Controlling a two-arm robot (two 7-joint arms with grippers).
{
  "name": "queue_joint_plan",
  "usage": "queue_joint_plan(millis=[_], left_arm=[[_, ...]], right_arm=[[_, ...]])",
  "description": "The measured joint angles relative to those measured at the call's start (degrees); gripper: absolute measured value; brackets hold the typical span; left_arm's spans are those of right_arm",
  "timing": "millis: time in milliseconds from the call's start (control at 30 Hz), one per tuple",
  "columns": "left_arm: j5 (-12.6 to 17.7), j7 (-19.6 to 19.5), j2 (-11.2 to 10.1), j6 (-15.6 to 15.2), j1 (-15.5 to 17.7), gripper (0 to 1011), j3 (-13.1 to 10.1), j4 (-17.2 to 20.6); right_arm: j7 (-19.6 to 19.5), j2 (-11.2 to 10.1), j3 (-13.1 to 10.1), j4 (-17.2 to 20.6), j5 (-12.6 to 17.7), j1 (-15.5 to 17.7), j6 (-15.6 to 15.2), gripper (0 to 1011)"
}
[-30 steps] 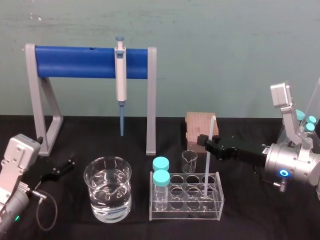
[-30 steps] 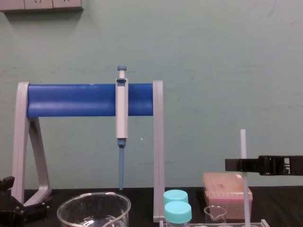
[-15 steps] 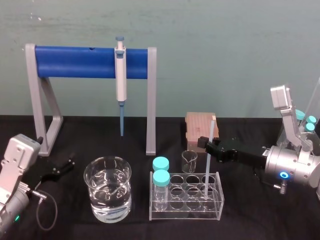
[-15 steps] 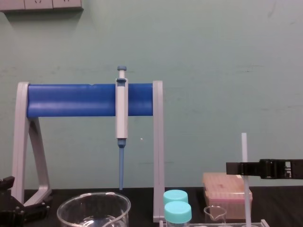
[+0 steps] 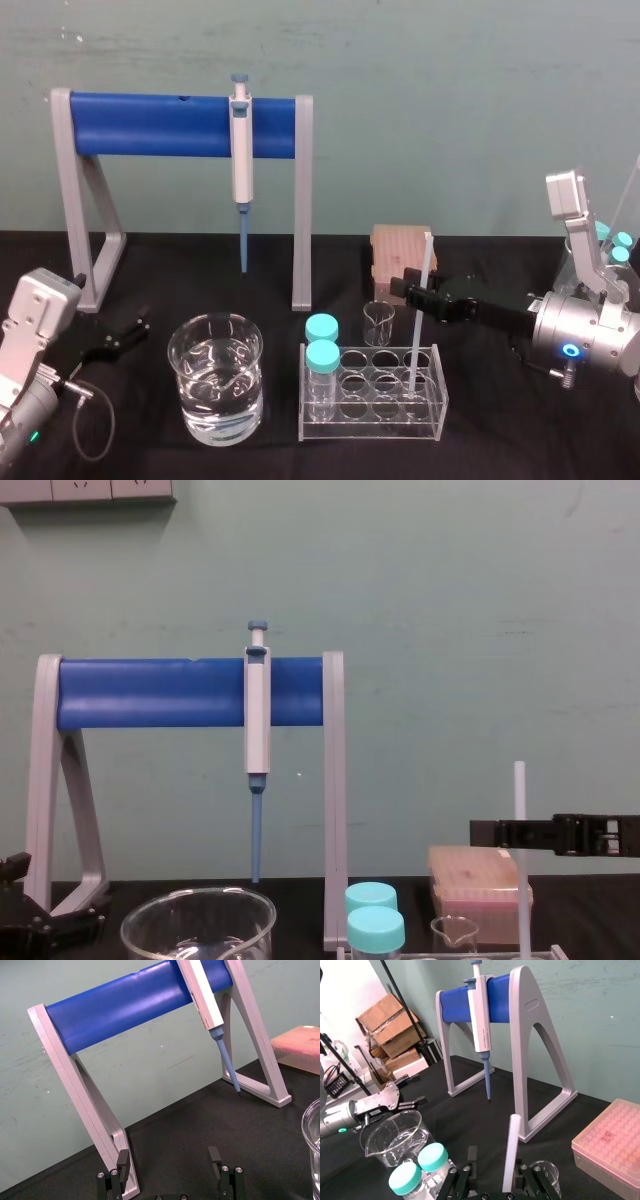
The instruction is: Pick up the stirring rod with one hand, then place it down.
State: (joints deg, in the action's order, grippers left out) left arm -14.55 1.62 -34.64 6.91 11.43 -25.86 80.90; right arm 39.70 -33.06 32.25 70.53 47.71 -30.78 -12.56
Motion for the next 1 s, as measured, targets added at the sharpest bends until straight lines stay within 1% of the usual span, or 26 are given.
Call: queue_joint_plan(millis=[67, 100, 133, 167, 200, 233, 267, 333, 367, 400, 467, 500, 567, 600, 667, 700, 1000], left_arm=[[0.00, 0.00, 0.00, 0.00, 0.00, 1005, 0.00, 0.00], [0.00, 0.00, 0.00, 0.00, 0.00, 1005, 0.00, 0.00], [0.00, 0.00, 0.00, 0.00, 0.00, 1005, 0.00, 0.00], [0.00, 0.00, 0.00, 0.00, 0.00, 1005, 0.00, 0.00], [0.00, 0.00, 0.00, 0.00, 0.00, 1005, 0.00, 0.00], [0.00, 0.00, 0.00, 0.00, 0.00, 1005, 0.00, 0.00], [0.00, 0.00, 0.00, 0.00, 0.00, 1005, 0.00, 0.00], [0.00, 0.00, 0.00, 0.00, 0.00, 1005, 0.00, 0.00], [0.00, 0.00, 0.00, 0.00, 0.00, 1005, 0.00, 0.00], [0.00, 0.00, 0.00, 0.00, 0.00, 1005, 0.00, 0.00], [0.00, 0.00, 0.00, 0.00, 0.00, 1005, 0.00, 0.00], [0.00, 0.00, 0.00, 0.00, 0.00, 1005, 0.00, 0.00], [0.00, 0.00, 0.00, 0.00, 0.00, 1005, 0.00, 0.00], [0.00, 0.00, 0.00, 0.00, 0.00, 1005, 0.00, 0.00], [0.00, 0.00, 0.00, 0.00, 0.00, 1005, 0.00, 0.00], [0.00, 0.00, 0.00, 0.00, 0.00, 1005, 0.00, 0.00], [0.00, 0.00, 0.00, 0.00, 0.00, 1005, 0.00, 0.00]], right_arm=[[-0.02, -0.01, -0.02, 0.01, 0.04, -0.02, -0.03, 453], [-0.03, -0.01, -0.04, 0.01, 0.07, -0.02, -0.04, 516], [-0.04, -0.02, -0.05, 0.01, 0.10, -0.03, -0.04, 516], [-0.04, -0.03, -0.05, 0.01, 0.11, -0.04, -0.04, 557], [-0.04, -0.03, -0.05, 0.01, 0.12, -0.04, -0.04, 575], [-0.04, -0.03, -0.05, 0.01, 0.14, -0.06, -0.05, 632], [-0.04, -0.03, -0.05, 0.01, 0.14, -0.06, -0.05, 632], [-0.04, -0.03, -0.05, 0.01, 0.16, -0.08, -0.05, 735], [-0.04, -0.03, -0.05, 0.01, 0.17, -0.08, -0.05, 735], [-0.04, -0.03, -0.05, 0.01, 0.18, -0.08, -0.05, 772], [-0.04, -0.09, -0.05, 0.08, 0.23, -0.05, -0.05, 811], [-0.04, -0.12, -0.06, 0.17, 0.25, -0.03, -0.07, 865], [-0.06, -0.15, -0.07, 0.27, 0.28, 0.00, -0.08, 900], [-0.08, -0.18, -0.07, 0.32, 0.28, 0.02, -0.09, 946], [-0.20, -0.22, -0.07, 0.46, 0.28, 0.13, -0.08, 987], [-0.25, -0.24, -0.08, 0.49, 0.28, 0.17, -0.08, 1003], [-0.42, -0.53, -0.18, 0.92, 0.33, 0.43, -0.07, 1000]])
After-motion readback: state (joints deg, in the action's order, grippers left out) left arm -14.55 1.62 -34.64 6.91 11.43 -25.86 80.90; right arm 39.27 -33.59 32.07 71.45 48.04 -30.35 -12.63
